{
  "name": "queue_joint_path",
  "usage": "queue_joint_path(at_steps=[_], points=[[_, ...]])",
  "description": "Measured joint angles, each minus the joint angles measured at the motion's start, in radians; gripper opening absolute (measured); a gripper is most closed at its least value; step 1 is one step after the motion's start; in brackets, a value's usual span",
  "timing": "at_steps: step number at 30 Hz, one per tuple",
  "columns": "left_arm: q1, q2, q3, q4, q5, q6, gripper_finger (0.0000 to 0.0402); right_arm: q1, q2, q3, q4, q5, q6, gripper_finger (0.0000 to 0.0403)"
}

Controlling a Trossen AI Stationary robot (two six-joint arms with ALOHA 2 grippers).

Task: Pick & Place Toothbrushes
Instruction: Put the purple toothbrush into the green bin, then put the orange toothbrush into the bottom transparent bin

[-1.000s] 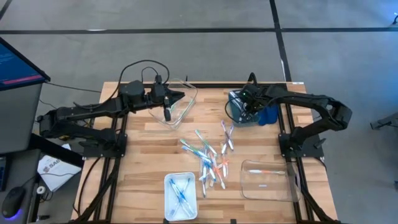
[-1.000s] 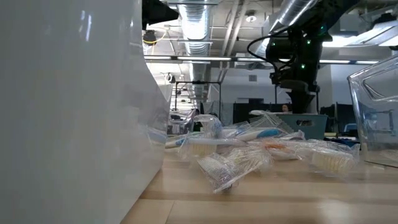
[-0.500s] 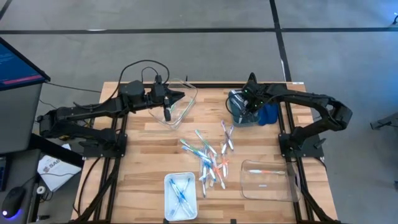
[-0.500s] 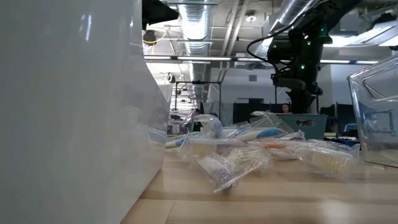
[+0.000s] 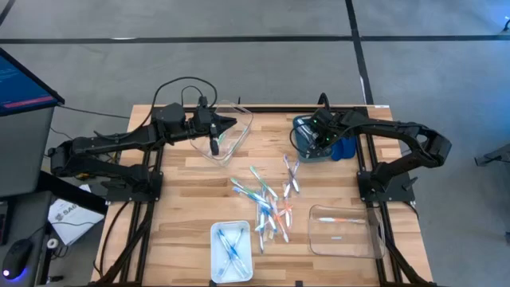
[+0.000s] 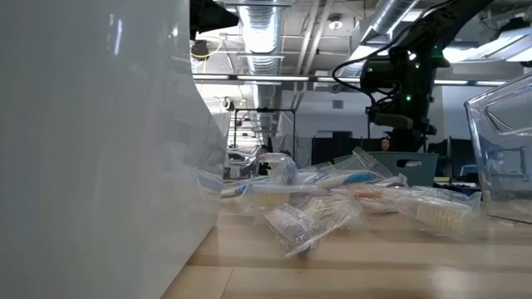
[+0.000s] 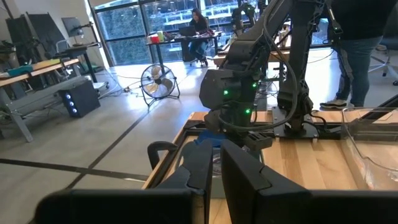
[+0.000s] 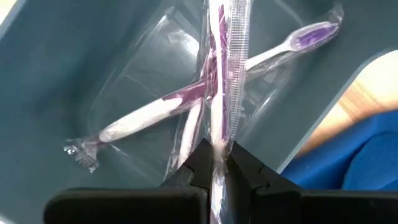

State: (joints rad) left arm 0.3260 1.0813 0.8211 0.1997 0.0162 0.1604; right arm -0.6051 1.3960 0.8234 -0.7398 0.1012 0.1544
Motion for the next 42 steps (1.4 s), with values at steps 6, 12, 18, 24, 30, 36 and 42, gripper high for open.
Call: queue_joint_path(at_steps=[6,12,18,24,30,36,42], points=[[0.000,0.000,0.000,0.000,0.000,0.000,0.0025,0.028,0.000,0.000,0.021,-0.002,-0.004,0.0016],[0.000,0.002,0.000,0.000,0.000,0.000,0.0025,0.038,0.020,0.000,0.023,0.000,0.003,0.0016],[0.000,0.006,0.001,0.000,0.000,0.000,0.0025,0.049,0.120,-0.001,0.025,0.001,-0.021,0.0018],[0.000,0.006,0.001,-0.001,0.000,0.000,0.0025,0.049,0.178,0.000,0.054,0.001,-0.034,0.0033],[0.005,0.006,0.001,0.000,0.000,0.000,0.0025,0.049,0.157,-0.001,0.062,0.002,-0.034,0.0056],[0.017,0.023,0.001,0.005,0.000,0.000,0.0025,0.049,0.109,-0.001,0.071,0.002,-0.034,0.0080],[0.023,0.037,0.001,0.004,-0.001,0.000,0.0025,0.050,0.061,-0.001,0.067,0.001,-0.034,0.0133]])
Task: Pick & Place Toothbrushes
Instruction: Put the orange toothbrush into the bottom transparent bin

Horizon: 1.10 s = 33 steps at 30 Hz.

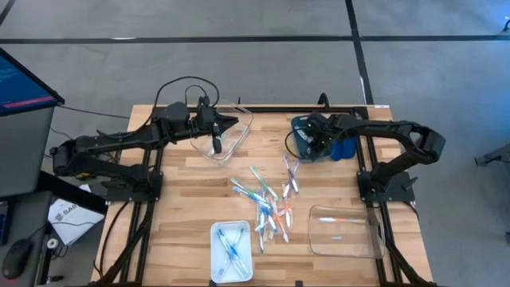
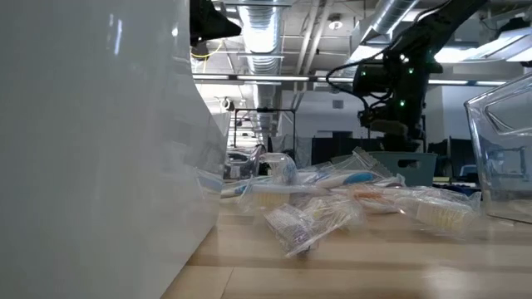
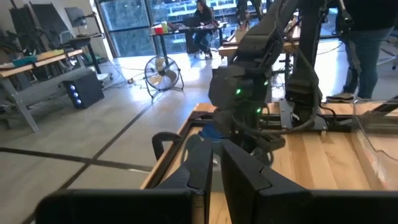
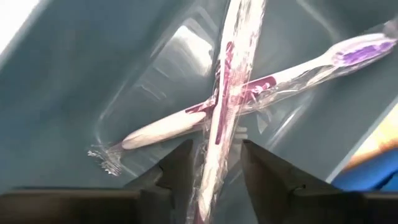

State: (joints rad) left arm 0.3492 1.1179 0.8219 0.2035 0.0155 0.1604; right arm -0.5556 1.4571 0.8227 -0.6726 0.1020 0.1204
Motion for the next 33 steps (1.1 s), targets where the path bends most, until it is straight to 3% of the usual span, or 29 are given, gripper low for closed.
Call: queue_joint_path(at_steps=[7,12,19,27,33], points=[[0.000,0.000,0.000,0.003,0.000,0.000,0.0025,-0.001,-0.074,0.014,-0.004,0.000,0.000,0.0218],[0.000,0.000,0.000,-0.004,-0.046,0.007,0.0025,-0.001,-0.138,0.055,-0.004,0.000,-0.015,0.0250],[0.000,0.000,0.000,-0.135,-0.050,-0.008,0.0022,0.008,-0.206,0.072,0.048,-0.001,-0.026,0.0243],[-0.014,0.000,0.008,-0.396,0.032,0.005,0.0006,0.033,-0.230,0.072,0.047,0.000,-0.046,0.0224],[-0.073,0.000,0.009,-0.582,0.047,-0.090,0.0009,0.034,-0.226,0.072,0.063,0.000,-0.079,0.0214]])
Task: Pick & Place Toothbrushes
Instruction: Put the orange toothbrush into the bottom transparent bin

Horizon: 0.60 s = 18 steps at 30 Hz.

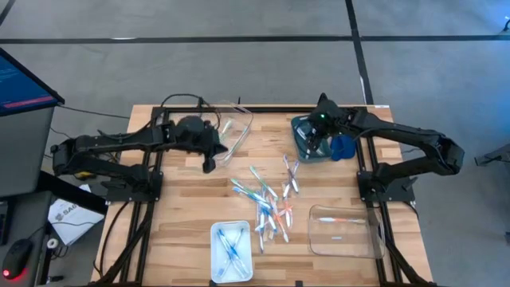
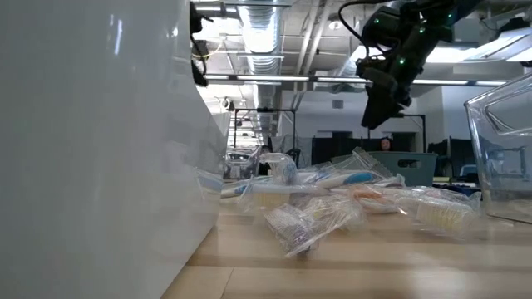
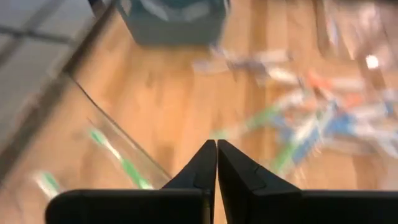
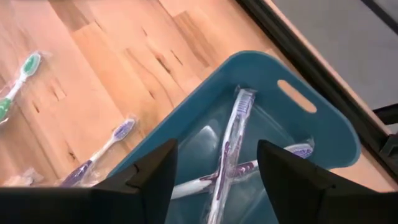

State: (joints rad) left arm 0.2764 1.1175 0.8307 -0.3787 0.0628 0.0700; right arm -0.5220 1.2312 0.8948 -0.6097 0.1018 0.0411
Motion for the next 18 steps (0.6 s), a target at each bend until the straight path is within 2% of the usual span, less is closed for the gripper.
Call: queue_joint_path(at_steps=[6,11,18], points=[[-0.053,0.000,0.000,-0.179,0.127,-0.075,0.0002,0.000,-0.002,0.000,0.015,0.000,-0.020,0.0205],[-0.143,0.053,-0.029,-0.189,0.139,-0.078,0.0002,0.000,-0.002,0.000,0.016,0.000,-0.036,0.0200],[-0.151,0.241,-0.023,-0.192,0.062,-0.103,0.0001,0.000,-0.002,0.000,0.013,0.000,-0.041,0.0196]])
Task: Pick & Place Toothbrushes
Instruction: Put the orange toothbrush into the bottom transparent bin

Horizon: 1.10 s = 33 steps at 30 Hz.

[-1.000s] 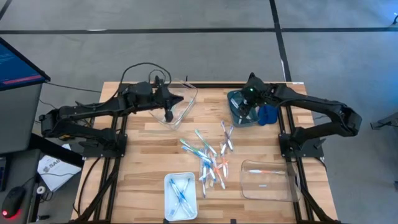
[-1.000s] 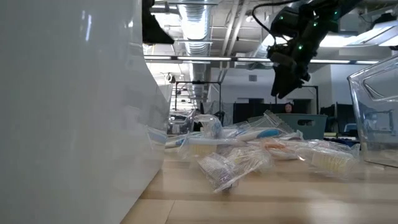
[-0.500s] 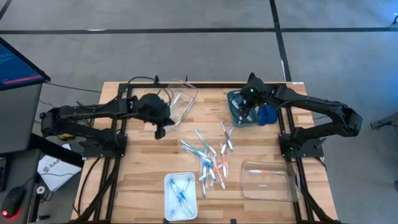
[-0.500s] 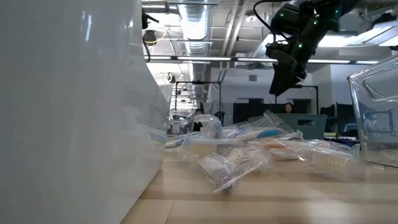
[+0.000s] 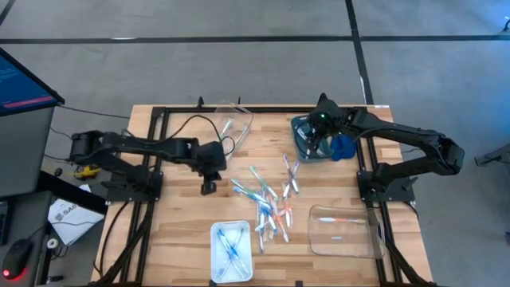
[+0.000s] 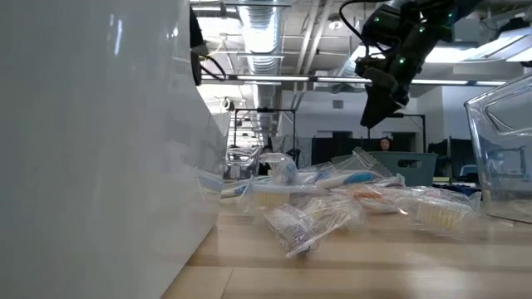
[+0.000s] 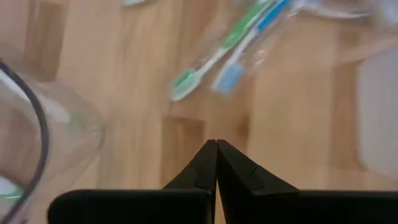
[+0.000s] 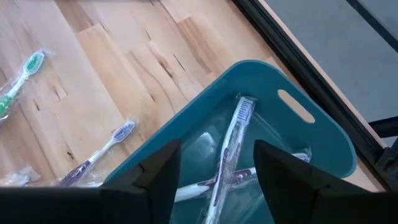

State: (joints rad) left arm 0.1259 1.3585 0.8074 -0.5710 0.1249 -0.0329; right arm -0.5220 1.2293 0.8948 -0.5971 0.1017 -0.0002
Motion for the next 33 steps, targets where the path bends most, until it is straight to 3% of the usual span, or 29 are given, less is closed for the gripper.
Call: queue_joint_path(at_steps=[12,25,33], points=[[0.011,0.046,0.004,-0.007,-0.443,0.116,0.0001,0.000,0.000,0.000,-0.001,0.000,-0.008,0.0196],[0.106,0.060,0.004,0.153,-0.376,0.218,0.0002,0.001,0.000,0.000,-0.001,0.000,-0.011,0.0194],[0.137,0.149,0.006,0.269,-0.324,0.238,0.0002,0.005,0.000,0.000,0.001,0.000,-0.027,0.0189]])
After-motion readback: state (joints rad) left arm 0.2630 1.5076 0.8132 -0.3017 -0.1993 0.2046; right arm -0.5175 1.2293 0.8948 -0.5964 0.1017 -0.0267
